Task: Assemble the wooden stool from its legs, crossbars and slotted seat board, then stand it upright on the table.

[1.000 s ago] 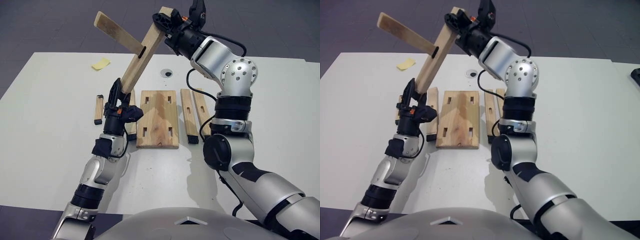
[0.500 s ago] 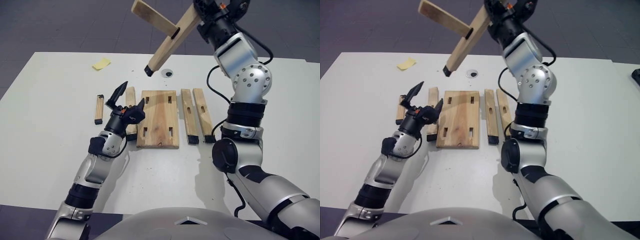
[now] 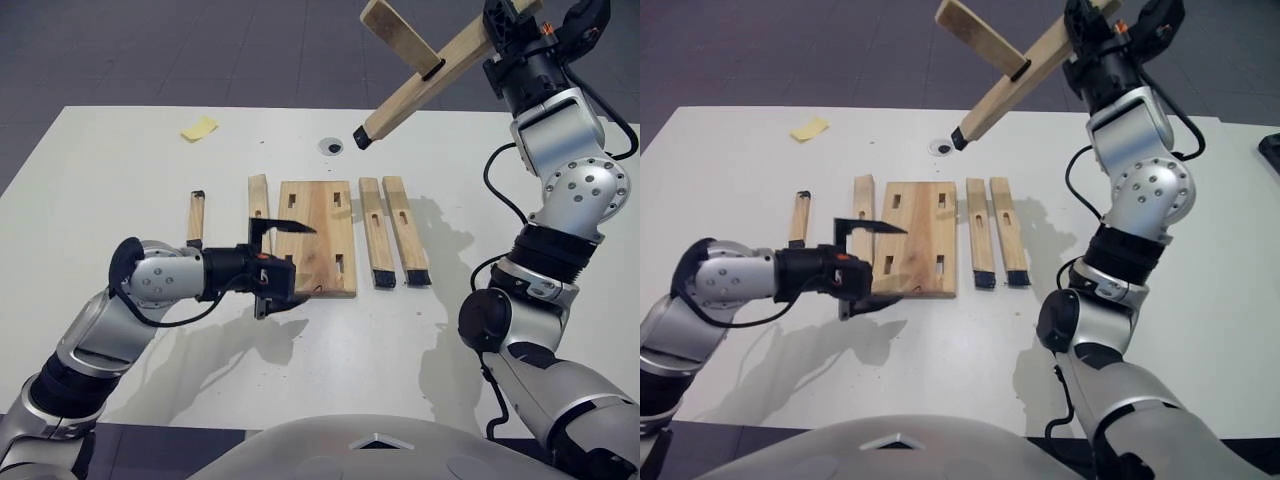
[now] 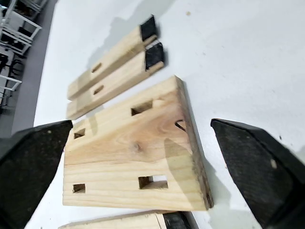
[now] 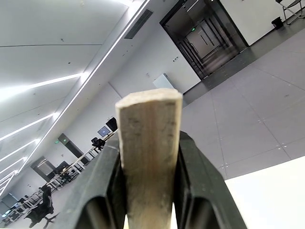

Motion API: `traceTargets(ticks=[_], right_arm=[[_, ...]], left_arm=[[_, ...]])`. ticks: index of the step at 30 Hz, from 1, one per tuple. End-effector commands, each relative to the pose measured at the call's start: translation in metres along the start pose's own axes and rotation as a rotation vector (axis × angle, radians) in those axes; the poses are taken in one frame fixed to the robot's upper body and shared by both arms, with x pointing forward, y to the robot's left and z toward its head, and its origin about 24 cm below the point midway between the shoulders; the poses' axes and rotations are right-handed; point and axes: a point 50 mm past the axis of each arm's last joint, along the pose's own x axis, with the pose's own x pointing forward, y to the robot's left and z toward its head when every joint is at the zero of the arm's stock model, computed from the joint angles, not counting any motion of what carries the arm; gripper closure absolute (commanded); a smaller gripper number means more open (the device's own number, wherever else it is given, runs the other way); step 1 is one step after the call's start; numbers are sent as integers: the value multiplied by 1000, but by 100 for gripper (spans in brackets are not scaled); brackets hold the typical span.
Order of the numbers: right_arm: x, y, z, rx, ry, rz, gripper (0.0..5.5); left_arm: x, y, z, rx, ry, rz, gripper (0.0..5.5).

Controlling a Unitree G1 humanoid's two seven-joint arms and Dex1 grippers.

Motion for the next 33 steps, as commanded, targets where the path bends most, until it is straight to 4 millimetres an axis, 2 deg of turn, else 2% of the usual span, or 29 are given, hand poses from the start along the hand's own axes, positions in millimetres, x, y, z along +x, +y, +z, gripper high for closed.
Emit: traceTargets(ticks=[1,4,7,9,19,22,24,26,29,33], right_arm=[[-5,-1,-7,42,19,-2,448],[-6,0,-9,55,26,1,448],[-6,3,-11,58,27,9,448],[-6,6,-13,54,28,18,448],[-8,6,-20,42,26,-4,448],[-10,4,-24,29,33,-14,448],[-13,2,-27,11,42,-23,448],[-19,0,-32,-11,53,-32,448],[-33,-4,-41,-50,74,-50,448],[-52,-6,-52,-96,71,-58,448]], left_arm=[[20,-9,-10,3,53,-5,10],[35,-19,-13,16,69,-25,10],[56,-6,-15,9,88,130,10],[62,-2,-16,-2,100,202,10],[71,16,-31,-11,164,370,10],[76,23,-28,-29,140,425,10],[75,29,-17,-69,74,471,10],[65,37,-3,-150,-17,531,10],[33,54,10,-245,-105,629,10],[-31,85,-1,-510,-221,887,10]])
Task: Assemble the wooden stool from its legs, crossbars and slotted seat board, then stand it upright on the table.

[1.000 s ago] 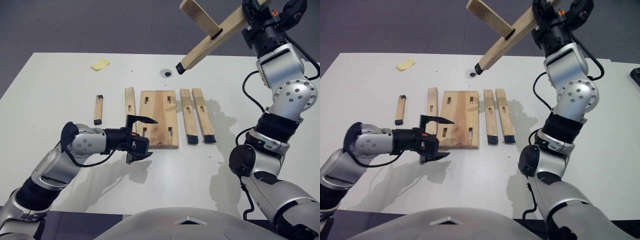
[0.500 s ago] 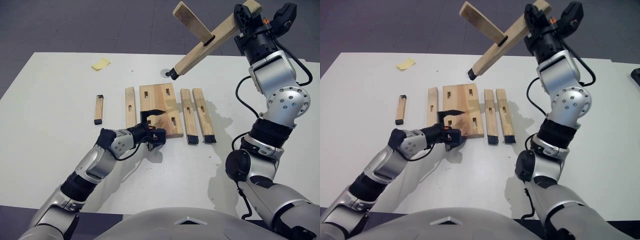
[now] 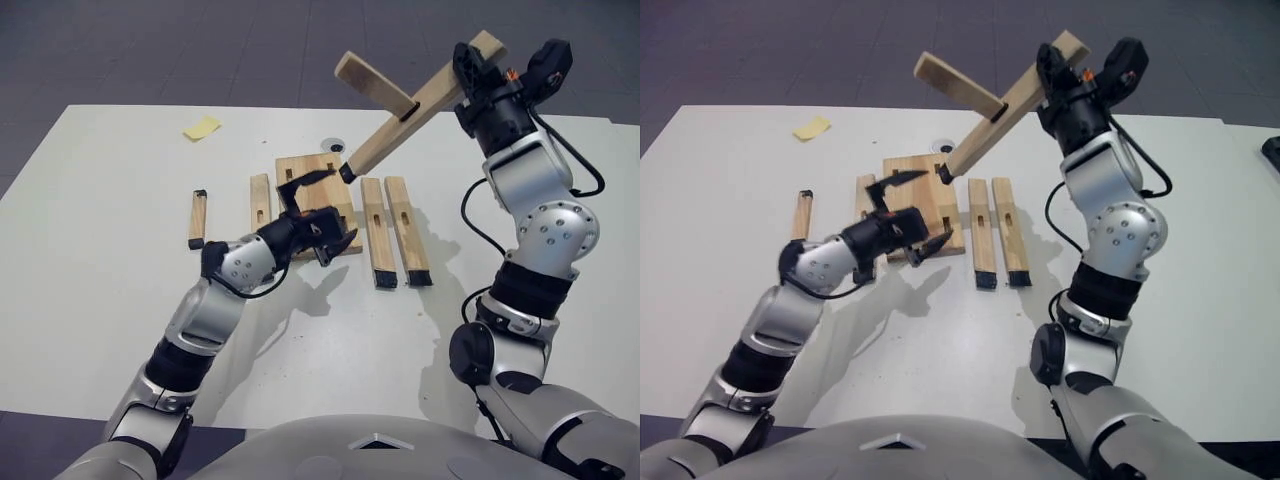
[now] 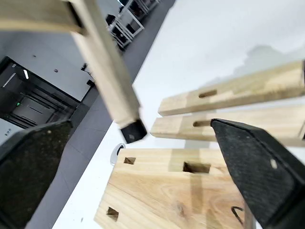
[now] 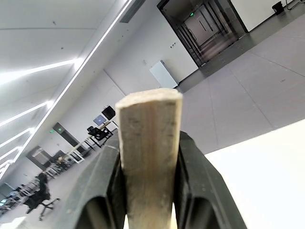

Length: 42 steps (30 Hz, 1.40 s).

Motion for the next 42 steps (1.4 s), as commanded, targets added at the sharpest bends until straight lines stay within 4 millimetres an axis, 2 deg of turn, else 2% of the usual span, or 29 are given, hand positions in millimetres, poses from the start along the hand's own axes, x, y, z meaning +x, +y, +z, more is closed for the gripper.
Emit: traceTargets(ticks=[1,2,4,6,8,14,19,29,34,42], right_arm=[[-16,1,-10,-26,-11,4,448],[-19,-1,-14,-25,-9,-2,448],[-22,-3,-22,-10,-8,-16,448],[-24,-4,-26,0,-14,-28,448],[-25,-6,-30,3,-13,-36,448],[-27,-15,-41,-29,-12,-81,448],[-28,-20,-50,-8,9,-102,448],[-31,-20,-52,20,9,-111,448],[-33,-24,-53,-63,23,-149,448],[-34,-15,-76,-305,117,-93,448]], left_arm=[[-28,64,8,-241,-66,288,10],[-34,80,1,-334,-74,412,10],[-40,97,-12,-514,-96,611,10],[-37,100,-31,-667,-56,760,10],[-30,93,-45,-736,6,825,10],[-12,70,-50,-830,27,869,10],[-8,71,-51,-839,26,882,10],[-3,68,-52,-831,32,894,10],[-3,68,-50,-828,26,903,10],[-1,74,-33,-816,-30,916,10]])
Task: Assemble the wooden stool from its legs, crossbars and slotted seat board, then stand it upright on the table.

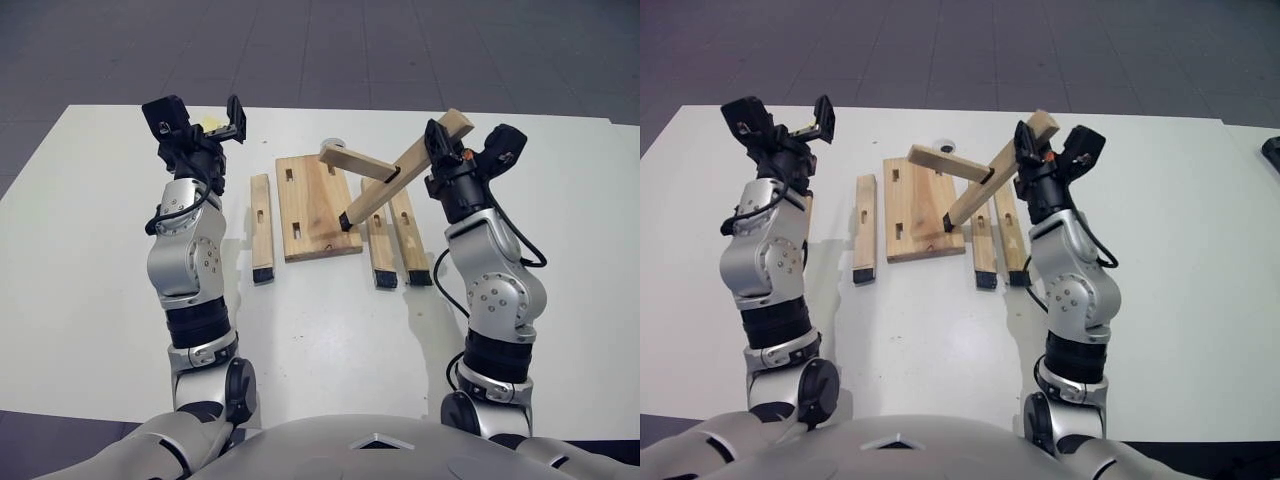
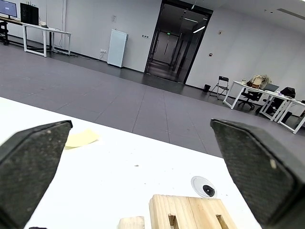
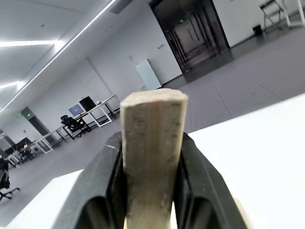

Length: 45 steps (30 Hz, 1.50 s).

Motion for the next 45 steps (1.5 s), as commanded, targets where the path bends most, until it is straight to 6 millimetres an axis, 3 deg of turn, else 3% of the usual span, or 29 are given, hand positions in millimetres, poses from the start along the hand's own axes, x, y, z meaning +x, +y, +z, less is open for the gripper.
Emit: traceTargets(ticks=[1,14,24,27,32,38,45], right_arm=[[-7,-11,-25,-121,132,-57,448],[-14,-1,-49,-309,288,34,448],[-33,-30,-80,-373,523,-15,448],[-28,-27,-73,-360,455,2,448],[-5,-4,-49,-330,259,64,448],[3,2,-42,-311,184,79,448],[6,7,-40,-295,157,102,320]], left_arm=[[0,-8,15,-15,-48,-10,10],[-2,-23,40,-78,-107,-21,10],[-6,-31,37,-67,-95,-31,10],[-7,-33,33,-69,-83,-37,10],[0,-50,34,-62,-90,-80,10],[3,-58,33,-60,-93,-107,10],[3,-61,29,-57,-87,-117,10]])
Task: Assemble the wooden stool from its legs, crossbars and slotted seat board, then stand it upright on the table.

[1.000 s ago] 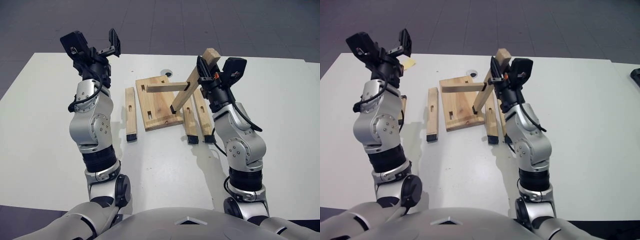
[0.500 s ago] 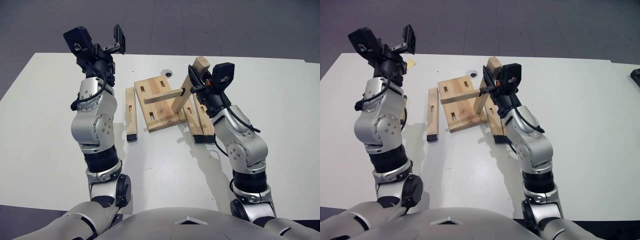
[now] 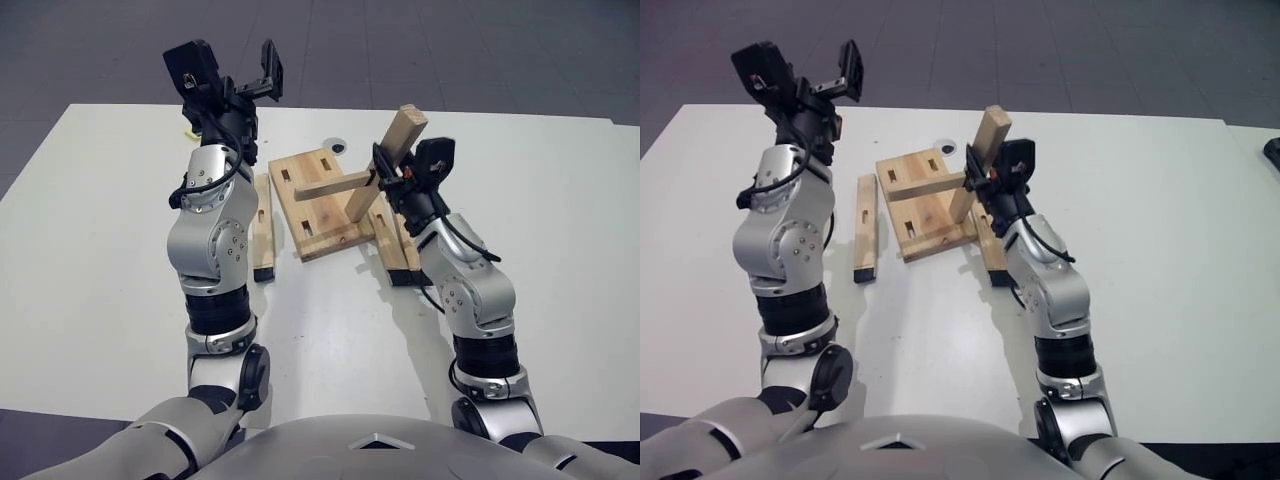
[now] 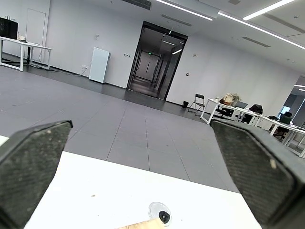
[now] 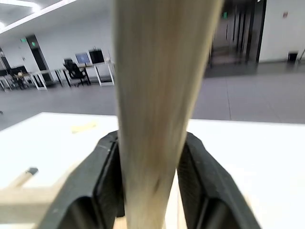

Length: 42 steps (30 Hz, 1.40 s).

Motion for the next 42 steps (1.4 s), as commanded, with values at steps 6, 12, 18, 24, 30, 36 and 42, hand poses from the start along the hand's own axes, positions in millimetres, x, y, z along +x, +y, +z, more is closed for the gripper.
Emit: traceTargets(ticks=[6,12,18,24,30,36,42], right_arm=[[1,2,3,9,-20,9,235],[-12,3,55,-36,-230,107,147],[-38,-22,124,-3,-462,103,63],[-46,-71,39,-137,96,-141,15],[-61,-63,-12,-81,315,-121,15],[-61,-62,-45,-73,474,-147,15],[-66,-77,-53,-108,542,-209,15]], left_arm=[[2,-8,-3,4,1,-24,10],[2,-3,-4,25,0,-11,10],[3,24,6,81,-45,92,10],[1,53,22,132,-90,197,10],[-4,54,22,150,-87,212,10],[-5,38,12,119,-56,172,10],[-8,32,5,115,-34,166,10]])
